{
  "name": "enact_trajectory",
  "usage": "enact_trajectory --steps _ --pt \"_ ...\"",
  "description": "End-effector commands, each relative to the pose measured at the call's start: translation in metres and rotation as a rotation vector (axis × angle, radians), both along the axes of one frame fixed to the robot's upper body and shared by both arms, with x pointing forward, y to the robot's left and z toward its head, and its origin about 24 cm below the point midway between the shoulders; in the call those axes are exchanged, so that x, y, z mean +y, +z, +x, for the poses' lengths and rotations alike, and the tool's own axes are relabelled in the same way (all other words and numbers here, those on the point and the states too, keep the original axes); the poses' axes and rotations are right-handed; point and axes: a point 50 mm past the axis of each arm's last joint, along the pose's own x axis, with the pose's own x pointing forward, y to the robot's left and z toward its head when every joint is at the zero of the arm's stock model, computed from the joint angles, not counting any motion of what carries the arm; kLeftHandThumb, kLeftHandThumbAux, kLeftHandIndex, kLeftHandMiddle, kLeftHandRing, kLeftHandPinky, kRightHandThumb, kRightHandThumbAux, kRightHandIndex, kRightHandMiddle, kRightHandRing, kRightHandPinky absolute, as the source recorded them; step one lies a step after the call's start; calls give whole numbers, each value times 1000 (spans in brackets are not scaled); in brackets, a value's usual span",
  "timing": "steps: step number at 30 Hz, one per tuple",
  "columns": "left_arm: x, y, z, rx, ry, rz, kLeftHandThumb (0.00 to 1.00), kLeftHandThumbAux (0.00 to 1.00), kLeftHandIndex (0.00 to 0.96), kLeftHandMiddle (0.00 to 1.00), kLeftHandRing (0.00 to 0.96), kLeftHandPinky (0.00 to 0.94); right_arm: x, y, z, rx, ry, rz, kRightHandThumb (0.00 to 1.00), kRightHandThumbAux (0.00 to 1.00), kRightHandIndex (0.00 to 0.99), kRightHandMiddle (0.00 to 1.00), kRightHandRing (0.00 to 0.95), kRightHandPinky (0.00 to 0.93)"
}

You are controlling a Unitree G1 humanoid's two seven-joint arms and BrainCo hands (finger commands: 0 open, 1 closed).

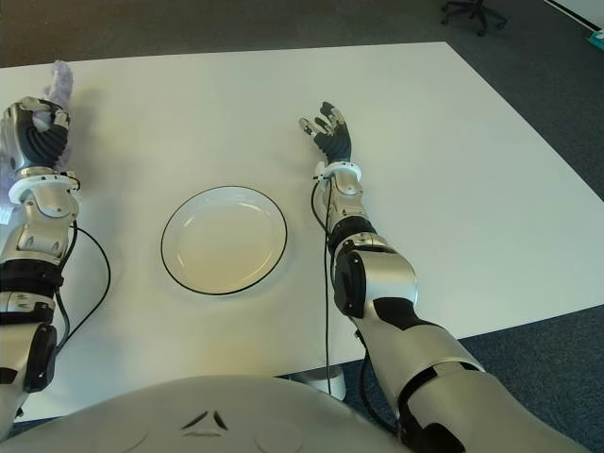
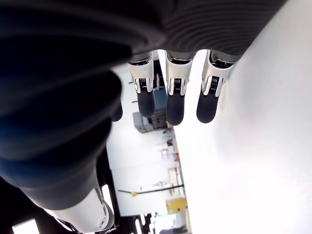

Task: Put the doll into the plate.

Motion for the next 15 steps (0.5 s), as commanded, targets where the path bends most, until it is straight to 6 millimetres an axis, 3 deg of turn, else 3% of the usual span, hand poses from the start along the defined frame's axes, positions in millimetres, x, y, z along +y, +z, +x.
enact_trajectory --steps 1,15 --pt "-1 7 3 -10 -20 -21 884 639 855 880 875 865 1 -33 -15 150 -1 23 307 840 119 108 113 145" --pt "-4 25 10 -23 -18 42 841 619 838 859 859 860 3 -33 -15 153 -5 27 310 835 125 111 120 160"
